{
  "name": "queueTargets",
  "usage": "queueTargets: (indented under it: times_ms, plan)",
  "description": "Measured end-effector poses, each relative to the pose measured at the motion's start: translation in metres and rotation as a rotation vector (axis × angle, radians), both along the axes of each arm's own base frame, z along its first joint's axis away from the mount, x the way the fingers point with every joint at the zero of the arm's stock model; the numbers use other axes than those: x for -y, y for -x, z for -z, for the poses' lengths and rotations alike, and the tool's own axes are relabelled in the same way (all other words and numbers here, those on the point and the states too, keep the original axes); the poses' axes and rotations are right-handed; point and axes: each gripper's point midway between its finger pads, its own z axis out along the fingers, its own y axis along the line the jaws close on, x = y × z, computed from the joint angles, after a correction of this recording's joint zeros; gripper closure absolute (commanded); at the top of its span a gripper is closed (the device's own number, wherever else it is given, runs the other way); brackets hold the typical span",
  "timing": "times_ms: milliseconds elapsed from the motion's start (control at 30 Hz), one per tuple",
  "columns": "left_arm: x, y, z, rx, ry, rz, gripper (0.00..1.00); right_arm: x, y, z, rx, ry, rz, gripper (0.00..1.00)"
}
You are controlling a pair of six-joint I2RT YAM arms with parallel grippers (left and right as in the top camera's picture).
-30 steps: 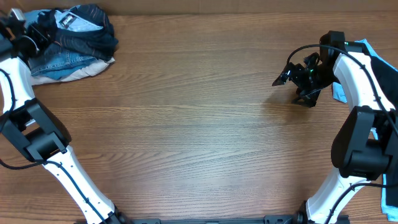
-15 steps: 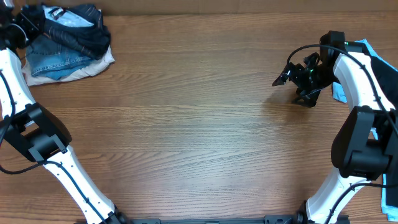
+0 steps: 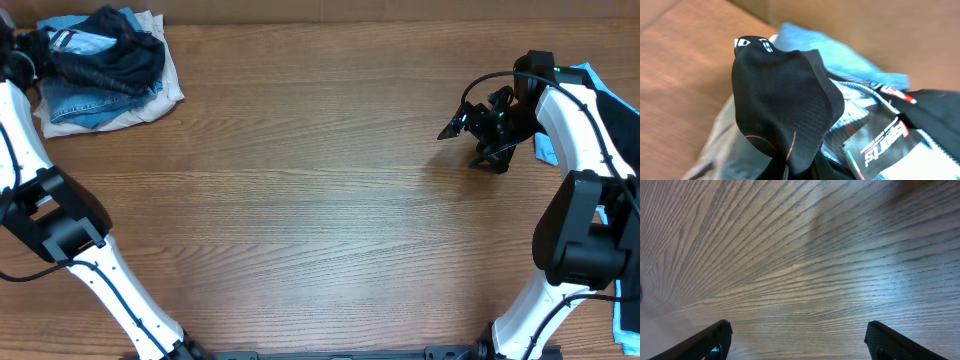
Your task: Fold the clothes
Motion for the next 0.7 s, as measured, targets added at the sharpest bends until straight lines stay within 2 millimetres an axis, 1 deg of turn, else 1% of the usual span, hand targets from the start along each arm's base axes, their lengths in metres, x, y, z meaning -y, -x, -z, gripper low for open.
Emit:
queueTargets:
  times_ms: [33,67,167,233,267,333,400,467,567,633,700]
  plan:
    - [-0.005,0.004,0.006,-0.016,-0.004,-0.015,0.82,0.000,0.000,0.000,-0.001,0.000,0.001,0.10]
    - [-0.010,0.009,0.012,-0.033,-0.007,-0.028,0.72,0.000,0.001,0.000,-0.002,0.000,0.000,0.10]
    - [-0.025,0.023,0.027,-0.078,-0.015,-0.065,0.36,0.000,0.001,0.000,-0.005,-0.001,0.000,0.10]
    - [-0.034,0.030,0.032,-0.098,-0.024,-0.086,0.03,0.000,0.001,0.000,-0.005,-0.001,0.000,0.10]
    - [-0.037,0.032,0.032,-0.100,-0.023,-0.095,0.00,0.000,0.001,0.000,-0.005,-0.001,0.000,0.10]
    - [-0.043,0.036,0.032,-0.103,-0.027,-0.107,0.00,0.000,0.001,0.000,-0.005,-0.001,0.000,0.10]
    - [-0.044,0.037,0.033,-0.105,-0.026,-0.109,0.00,0.000,0.001,0.000,-0.006,-0.001,0.001,0.10]
    - [-0.039,0.038,0.035,-0.113,-0.011,-0.099,0.00,0.000,0.001,0.000,-0.006,-0.001,0.000,0.10]
    - [-0.025,0.037,0.037,-0.127,0.025,-0.067,0.00,0.000,0.002,0.000,-0.010,-0.001,0.000,0.10]
    - [-0.018,0.035,0.031,-0.125,0.046,-0.052,0.00,0.000,0.002,0.000,-0.010,-0.001,0.000,0.10]
    - [-0.013,0.031,0.019,-0.105,0.054,-0.044,0.00,0.000,0.002,0.000,-0.010,-0.002,0.000,0.10]
